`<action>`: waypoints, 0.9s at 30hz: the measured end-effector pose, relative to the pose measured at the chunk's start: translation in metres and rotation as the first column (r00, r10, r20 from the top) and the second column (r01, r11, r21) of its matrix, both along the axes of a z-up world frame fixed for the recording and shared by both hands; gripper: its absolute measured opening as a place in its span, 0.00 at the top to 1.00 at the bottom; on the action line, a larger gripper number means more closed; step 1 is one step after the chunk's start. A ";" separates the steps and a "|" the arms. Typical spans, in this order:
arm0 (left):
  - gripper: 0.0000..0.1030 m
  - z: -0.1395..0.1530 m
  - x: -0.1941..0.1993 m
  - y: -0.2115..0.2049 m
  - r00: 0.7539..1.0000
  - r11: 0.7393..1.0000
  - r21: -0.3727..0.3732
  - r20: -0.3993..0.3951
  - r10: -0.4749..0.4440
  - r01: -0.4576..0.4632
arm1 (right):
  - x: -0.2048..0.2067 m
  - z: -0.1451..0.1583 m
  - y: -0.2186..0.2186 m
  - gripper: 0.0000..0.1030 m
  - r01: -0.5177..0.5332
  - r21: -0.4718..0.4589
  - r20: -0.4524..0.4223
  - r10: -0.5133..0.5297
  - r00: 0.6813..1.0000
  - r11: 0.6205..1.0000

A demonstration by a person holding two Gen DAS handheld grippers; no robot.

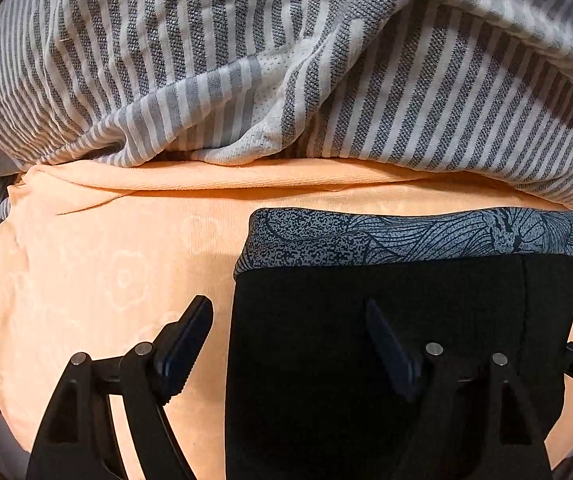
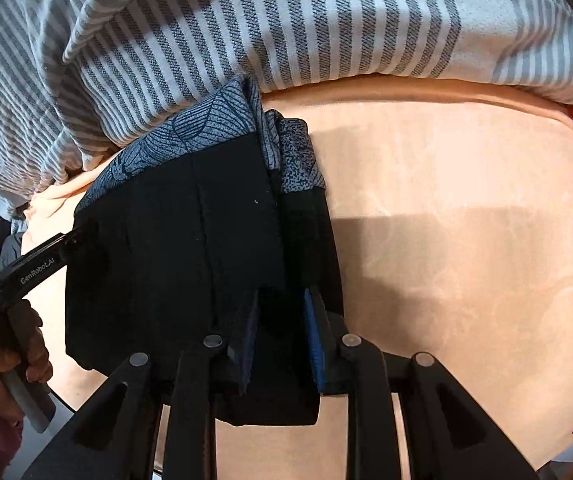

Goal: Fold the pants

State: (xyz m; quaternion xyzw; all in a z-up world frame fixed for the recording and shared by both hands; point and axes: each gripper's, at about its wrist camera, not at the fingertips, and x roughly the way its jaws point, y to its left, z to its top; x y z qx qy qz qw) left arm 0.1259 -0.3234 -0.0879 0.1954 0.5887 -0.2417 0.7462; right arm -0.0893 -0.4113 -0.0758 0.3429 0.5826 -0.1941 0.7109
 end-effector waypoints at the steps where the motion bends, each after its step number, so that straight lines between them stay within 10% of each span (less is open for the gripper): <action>1: 0.22 0.000 0.000 0.000 1.000 1.000 0.002 0.004 -0.003 0.003 | -0.001 0.000 0.000 0.76 0.001 0.000 0.000 -0.001 1.000 1.000; 13: 0.22 0.005 -0.002 0.001 1.000 1.000 0.003 -0.003 -0.021 0.021 | -0.001 -0.001 0.002 0.73 0.006 -0.011 0.003 -0.006 1.000 1.000; 16: 0.22 0.012 -0.002 0.009 0.998 0.998 -0.008 -0.021 -0.059 0.058 | -0.004 0.001 -0.001 0.50 0.012 -0.021 -0.020 -0.013 1.000 1.000; 27: 0.22 -0.005 0.021 0.055 0.917 0.969 -0.178 -0.331 -0.222 0.170 | -0.045 -0.015 -0.038 0.31 0.009 0.235 0.186 -0.054 0.981 0.972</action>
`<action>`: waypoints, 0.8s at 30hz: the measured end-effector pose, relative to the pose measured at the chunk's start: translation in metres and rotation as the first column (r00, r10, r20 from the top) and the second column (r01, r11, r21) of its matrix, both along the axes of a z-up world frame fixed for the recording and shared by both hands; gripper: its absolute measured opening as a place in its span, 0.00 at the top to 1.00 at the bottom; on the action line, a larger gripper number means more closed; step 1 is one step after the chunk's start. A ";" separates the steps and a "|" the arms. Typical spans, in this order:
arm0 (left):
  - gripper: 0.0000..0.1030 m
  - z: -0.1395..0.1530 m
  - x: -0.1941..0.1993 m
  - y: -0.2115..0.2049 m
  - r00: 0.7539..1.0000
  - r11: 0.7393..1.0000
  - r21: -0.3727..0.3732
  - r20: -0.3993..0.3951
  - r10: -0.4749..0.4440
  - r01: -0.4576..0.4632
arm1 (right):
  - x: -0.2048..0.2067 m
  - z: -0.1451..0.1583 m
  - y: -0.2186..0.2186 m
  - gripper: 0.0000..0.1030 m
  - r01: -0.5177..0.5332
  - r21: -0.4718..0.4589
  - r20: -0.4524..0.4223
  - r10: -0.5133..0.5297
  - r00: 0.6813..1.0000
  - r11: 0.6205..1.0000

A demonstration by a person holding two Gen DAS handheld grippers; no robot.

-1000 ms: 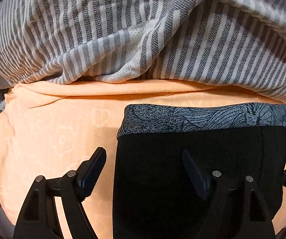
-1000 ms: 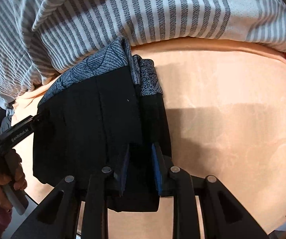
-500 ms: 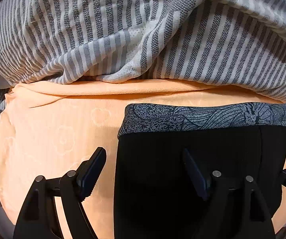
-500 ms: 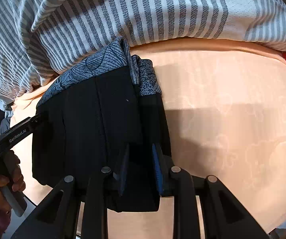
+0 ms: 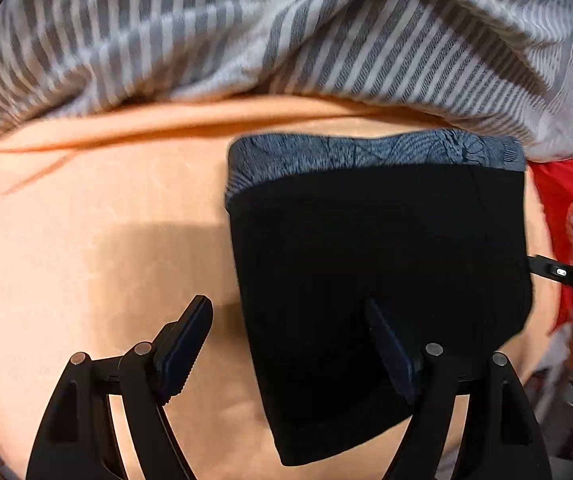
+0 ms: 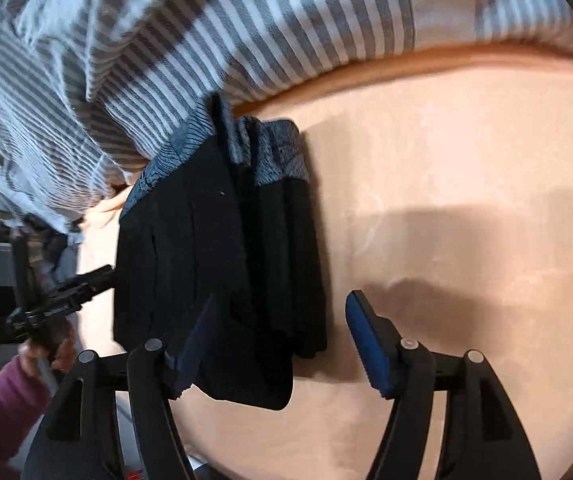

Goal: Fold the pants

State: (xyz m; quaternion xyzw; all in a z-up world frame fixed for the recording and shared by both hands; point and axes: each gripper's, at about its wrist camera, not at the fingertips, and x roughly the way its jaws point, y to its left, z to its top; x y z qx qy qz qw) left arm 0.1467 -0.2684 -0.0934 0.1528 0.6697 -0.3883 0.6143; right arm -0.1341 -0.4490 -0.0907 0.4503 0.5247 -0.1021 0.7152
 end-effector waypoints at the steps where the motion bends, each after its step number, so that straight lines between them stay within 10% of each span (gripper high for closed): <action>1: 0.22 -0.005 0.003 0.001 0.999 1.000 -0.015 -0.045 -0.006 0.005 | -0.001 -0.007 -0.004 0.31 -0.002 0.034 0.014 0.002 1.000 0.999; 9: 0.18 -0.036 0.019 -0.001 0.976 0.998 -0.063 -0.213 -0.045 0.032 | 0.008 -0.039 -0.026 0.25 -0.067 0.169 0.103 0.050 0.993 0.983; 19: 0.11 -0.048 0.019 -0.010 0.975 0.996 -0.087 -0.218 -0.031 0.012 | 0.037 -0.060 -0.041 0.24 -0.105 0.314 0.172 0.052 0.984 0.944; 24: 0.35 -0.025 0.004 -0.013 0.991 0.994 -0.108 -0.132 -0.013 -0.001 | 0.031 -0.048 -0.043 0.51 -0.069 0.298 0.128 0.032 0.991 0.952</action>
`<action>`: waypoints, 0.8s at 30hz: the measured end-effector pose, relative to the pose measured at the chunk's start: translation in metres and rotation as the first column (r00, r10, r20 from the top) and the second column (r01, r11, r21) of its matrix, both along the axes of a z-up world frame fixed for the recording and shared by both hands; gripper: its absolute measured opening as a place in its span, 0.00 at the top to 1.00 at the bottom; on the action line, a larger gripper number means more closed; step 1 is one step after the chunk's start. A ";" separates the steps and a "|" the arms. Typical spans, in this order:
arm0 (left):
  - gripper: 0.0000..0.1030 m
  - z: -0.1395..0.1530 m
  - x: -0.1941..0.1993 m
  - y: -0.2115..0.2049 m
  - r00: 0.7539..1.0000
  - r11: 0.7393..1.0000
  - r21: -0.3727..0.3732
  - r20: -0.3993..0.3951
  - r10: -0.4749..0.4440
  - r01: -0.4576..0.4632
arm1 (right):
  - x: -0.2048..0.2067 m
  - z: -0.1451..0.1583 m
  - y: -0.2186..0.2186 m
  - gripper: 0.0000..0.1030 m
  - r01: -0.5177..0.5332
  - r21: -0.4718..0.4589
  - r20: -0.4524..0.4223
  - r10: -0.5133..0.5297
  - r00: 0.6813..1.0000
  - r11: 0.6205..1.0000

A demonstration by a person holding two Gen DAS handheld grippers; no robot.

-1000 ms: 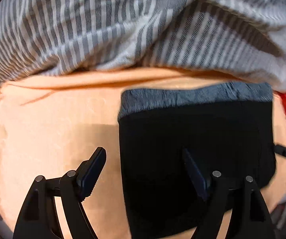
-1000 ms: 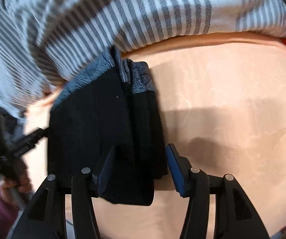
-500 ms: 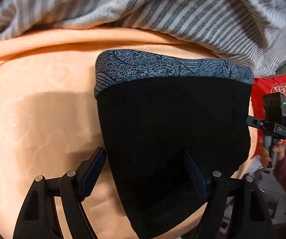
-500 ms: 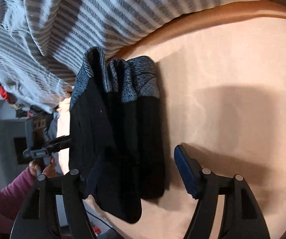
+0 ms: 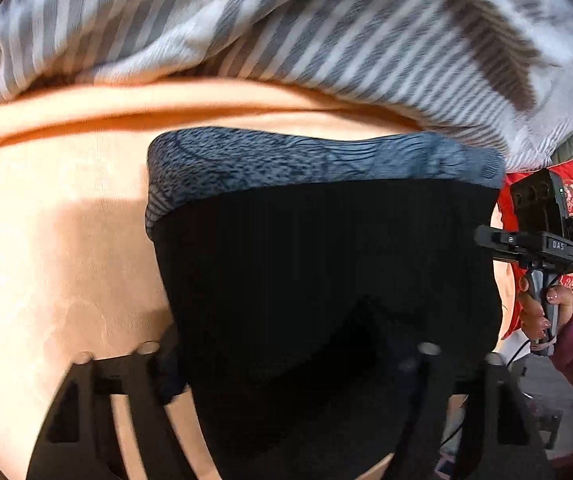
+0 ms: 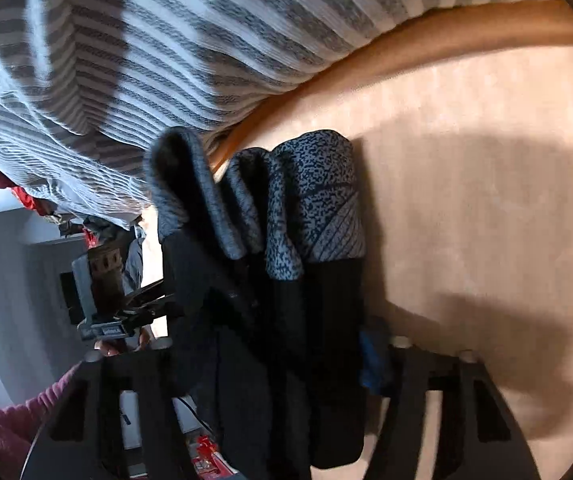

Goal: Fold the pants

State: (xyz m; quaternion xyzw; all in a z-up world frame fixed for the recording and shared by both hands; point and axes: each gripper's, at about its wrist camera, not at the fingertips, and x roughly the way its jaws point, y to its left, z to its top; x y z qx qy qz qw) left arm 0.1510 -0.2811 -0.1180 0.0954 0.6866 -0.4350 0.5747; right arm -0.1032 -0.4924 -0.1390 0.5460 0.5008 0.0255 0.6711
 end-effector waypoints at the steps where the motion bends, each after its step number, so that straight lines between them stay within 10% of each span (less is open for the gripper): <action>1: 0.38 0.004 -0.002 -0.001 1.000 1.000 0.003 0.014 -0.003 0.003 | 0.000 0.004 0.002 0.53 0.000 -0.011 0.002 0.000 1.000 1.000; 13: 0.45 0.080 -0.055 0.004 0.997 1.000 0.014 0.076 -0.027 0.026 | -0.042 0.058 0.026 0.58 -0.002 0.016 0.053 0.001 0.999 1.000; 24: 0.45 0.059 -0.122 0.019 0.999 0.994 0.094 0.028 0.047 -0.049 | -0.105 0.044 0.053 0.58 -0.007 0.083 -0.022 0.009 1.000 0.997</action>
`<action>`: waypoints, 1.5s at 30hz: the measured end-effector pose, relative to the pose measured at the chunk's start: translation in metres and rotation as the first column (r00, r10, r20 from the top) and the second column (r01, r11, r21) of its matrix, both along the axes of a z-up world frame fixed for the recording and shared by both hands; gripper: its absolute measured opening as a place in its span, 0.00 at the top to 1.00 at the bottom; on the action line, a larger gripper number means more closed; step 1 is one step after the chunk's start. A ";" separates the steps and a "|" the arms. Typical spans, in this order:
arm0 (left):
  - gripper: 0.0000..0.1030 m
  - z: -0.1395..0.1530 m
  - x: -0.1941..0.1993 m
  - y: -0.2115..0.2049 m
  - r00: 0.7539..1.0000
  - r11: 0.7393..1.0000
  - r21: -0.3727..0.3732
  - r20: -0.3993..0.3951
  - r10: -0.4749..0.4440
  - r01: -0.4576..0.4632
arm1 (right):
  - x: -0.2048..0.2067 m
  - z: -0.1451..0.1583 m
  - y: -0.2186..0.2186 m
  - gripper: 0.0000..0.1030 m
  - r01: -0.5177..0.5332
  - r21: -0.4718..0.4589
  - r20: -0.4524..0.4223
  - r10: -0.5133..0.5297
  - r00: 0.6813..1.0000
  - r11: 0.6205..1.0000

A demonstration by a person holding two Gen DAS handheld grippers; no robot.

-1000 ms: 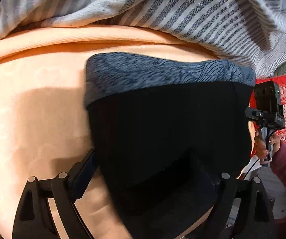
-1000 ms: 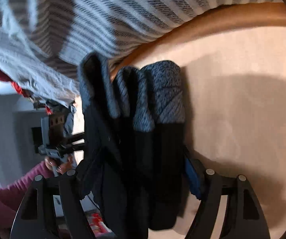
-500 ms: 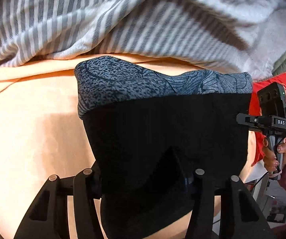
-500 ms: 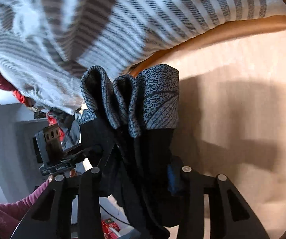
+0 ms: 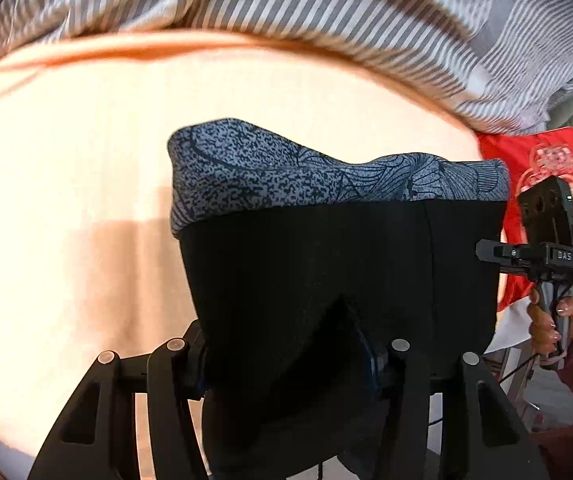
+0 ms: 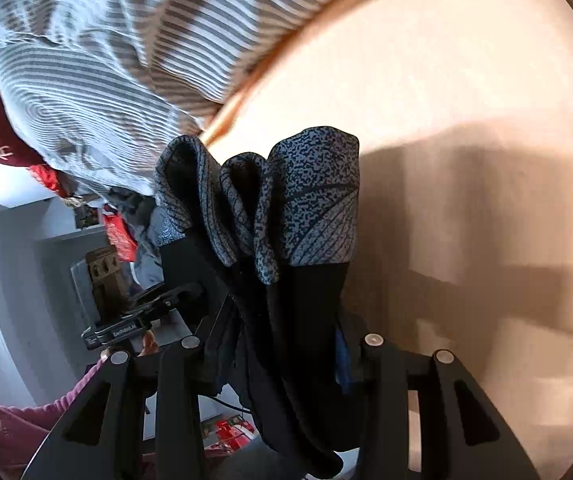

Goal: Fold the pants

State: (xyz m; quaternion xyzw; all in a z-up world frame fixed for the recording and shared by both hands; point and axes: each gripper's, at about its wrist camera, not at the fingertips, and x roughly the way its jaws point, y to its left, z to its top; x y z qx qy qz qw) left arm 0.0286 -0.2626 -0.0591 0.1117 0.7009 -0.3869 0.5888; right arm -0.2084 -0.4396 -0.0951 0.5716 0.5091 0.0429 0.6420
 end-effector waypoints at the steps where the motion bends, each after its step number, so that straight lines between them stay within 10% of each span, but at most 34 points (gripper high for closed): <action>1: 0.45 -0.004 -0.003 0.001 1.000 1.000 0.015 0.006 -0.004 0.004 | -0.005 -0.006 0.001 0.58 -0.002 -0.007 -0.016 0.002 1.000 1.000; 12: 0.19 0.026 0.002 0.021 0.978 0.999 0.038 0.208 0.000 -0.008 | -0.016 0.021 0.017 0.42 0.045 -0.266 -0.154 -0.089 0.984 0.963; 17: 0.19 0.048 -0.005 0.017 0.955 0.997 0.073 0.295 -0.006 -0.016 | -0.026 0.069 0.027 0.69 0.109 -0.416 -0.130 -0.177 0.976 0.903; 23: 0.19 0.050 -0.028 0.003 0.948 0.994 0.108 0.316 -0.023 -0.012 | 0.003 0.074 0.066 0.71 0.004 -0.509 -0.167 -0.103 0.981 0.861; 35: 0.19 0.050 -0.057 0.014 0.946 0.984 0.177 0.319 -0.052 -0.006 | 0.005 0.031 0.047 0.76 0.048 -0.453 -0.208 -0.158 0.965 0.890; 43: 0.19 0.060 -0.069 0.016 0.941 0.981 0.194 0.330 -0.068 0.003 | -0.023 0.051 0.058 0.57 0.111 -0.431 -0.221 -0.224 0.949 0.895; 45: 0.01 0.063 -0.073 0.017 0.938 0.980 0.199 0.337 -0.079 0.011 | -0.032 0.055 0.067 0.54 0.119 -0.416 -0.236 -0.233 0.943 0.901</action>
